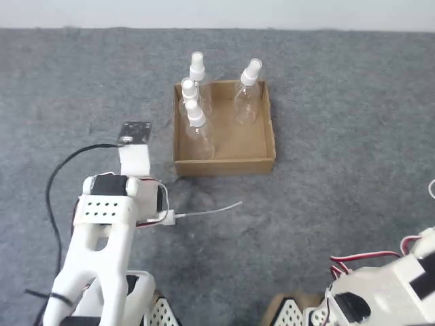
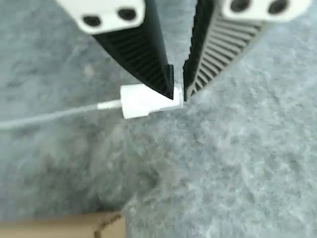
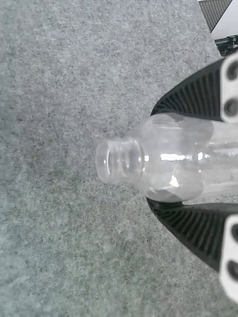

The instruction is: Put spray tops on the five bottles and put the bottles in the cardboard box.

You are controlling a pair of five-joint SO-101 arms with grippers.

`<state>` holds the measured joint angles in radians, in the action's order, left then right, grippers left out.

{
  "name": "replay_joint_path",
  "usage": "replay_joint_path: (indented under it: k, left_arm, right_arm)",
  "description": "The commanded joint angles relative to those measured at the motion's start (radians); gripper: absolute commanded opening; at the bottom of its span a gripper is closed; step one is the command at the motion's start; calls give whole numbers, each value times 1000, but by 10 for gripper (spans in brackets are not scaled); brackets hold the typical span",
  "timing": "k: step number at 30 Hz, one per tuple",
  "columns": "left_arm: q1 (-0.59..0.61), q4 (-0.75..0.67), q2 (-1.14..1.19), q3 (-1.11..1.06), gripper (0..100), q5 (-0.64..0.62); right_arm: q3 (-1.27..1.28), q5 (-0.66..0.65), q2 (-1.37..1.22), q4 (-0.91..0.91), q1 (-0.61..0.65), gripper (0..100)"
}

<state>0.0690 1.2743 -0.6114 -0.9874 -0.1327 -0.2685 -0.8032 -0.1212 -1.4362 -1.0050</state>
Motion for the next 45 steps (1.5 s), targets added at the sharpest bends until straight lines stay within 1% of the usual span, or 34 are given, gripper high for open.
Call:
replay_joint_path:
  k: [1,3,4,6,9,11,15,20,23,26,31,39,41,45]
  left_arm:
    - [-8,-26,-40,36,59,-351]
    - [-8,-18,-32,30,96,-476]
    - [-8,-21,-34,19,115,-508]
    - [-23,-26,-32,-1,149,-532]
    - [-83,-26,-32,-41,193,-535]
    - [-123,-28,-32,-68,222,-574]
    - [-149,-117,-32,-116,270,-647]
    - [-153,-292,-32,-236,273,-710]
    - [-144,-368,-41,-283,273,-749]
    - [-117,-373,-41,-283,273,-781]
    - [-78,-374,-35,-283,273,-783]
    - [-78,-411,-32,-298,272,-784]
    - [-78,-440,-32,-314,271,-786]
    - [-84,-477,-31,-332,253,-821]
  right_arm:
    - [-11,-12,27,-12,21,69]
    - [-11,-12,25,-12,19,69]
    - [-11,-12,25,-12,19,69]
    - [-11,-12,25,-12,19,69]
    - [-9,-12,25,-12,19,69]
    - [-9,-12,25,-12,19,69]
    - [-9,-12,25,-12,18,69]
    - [28,-20,25,-2,12,70]
    - [63,-89,25,-1,13,70]
    - [80,-117,25,-1,13,70]
    - [80,-118,25,-1,13,70]
    - [80,-118,31,-10,18,70]
    - [80,-118,35,-12,18,70]
    - [80,-115,36,-12,19,69]
